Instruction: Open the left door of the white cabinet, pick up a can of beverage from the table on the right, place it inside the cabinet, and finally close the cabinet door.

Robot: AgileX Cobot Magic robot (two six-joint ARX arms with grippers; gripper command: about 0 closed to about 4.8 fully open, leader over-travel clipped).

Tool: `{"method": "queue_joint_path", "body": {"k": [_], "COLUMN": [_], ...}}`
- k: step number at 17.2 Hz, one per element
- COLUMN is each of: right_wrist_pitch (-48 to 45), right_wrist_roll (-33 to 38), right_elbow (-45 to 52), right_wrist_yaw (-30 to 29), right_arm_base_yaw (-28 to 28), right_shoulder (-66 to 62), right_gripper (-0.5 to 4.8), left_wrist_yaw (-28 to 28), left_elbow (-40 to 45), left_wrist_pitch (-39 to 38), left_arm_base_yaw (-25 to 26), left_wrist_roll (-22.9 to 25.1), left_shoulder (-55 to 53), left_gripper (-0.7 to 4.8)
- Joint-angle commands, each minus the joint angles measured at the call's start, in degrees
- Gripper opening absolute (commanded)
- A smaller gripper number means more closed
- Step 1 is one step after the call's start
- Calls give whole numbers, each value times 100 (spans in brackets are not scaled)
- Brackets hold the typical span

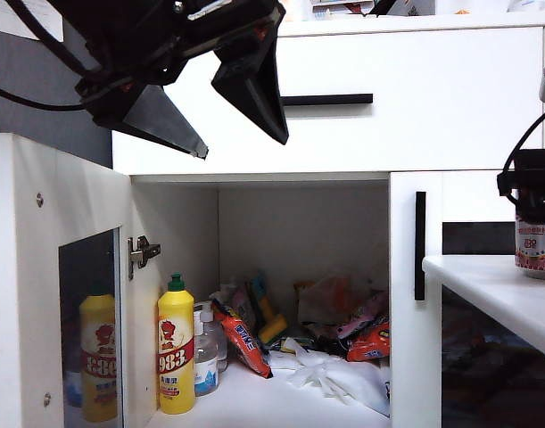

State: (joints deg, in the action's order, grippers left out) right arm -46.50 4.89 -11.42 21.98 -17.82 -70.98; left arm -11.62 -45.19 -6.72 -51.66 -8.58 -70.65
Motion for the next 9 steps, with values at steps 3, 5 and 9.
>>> {"method": "queue_joint_path", "body": {"k": [3, 5, 9], "right_wrist_pitch": [-168, -173, -116], "right_wrist_roll": [-68, -79, -87], "right_elbow": [-35, -199, -820], "right_wrist_yaw": [-330, -745, -1305], "right_arm_base_yaw": [-4, -20, -197], "right_shoulder": [22, 24, 59], "right_gripper": [229, 229, 229], "left_wrist_yaw": [-31, -190, -273], "left_elbow": [-13, -15, -15], "left_wrist_pitch": [7, -4, -83], "left_arm_base_yaw": [-4, -4, 0], "left_wrist_roll": [37, 70, 127], "left_shoulder": [20, 22, 122], "left_gripper": [479, 479, 479]}}
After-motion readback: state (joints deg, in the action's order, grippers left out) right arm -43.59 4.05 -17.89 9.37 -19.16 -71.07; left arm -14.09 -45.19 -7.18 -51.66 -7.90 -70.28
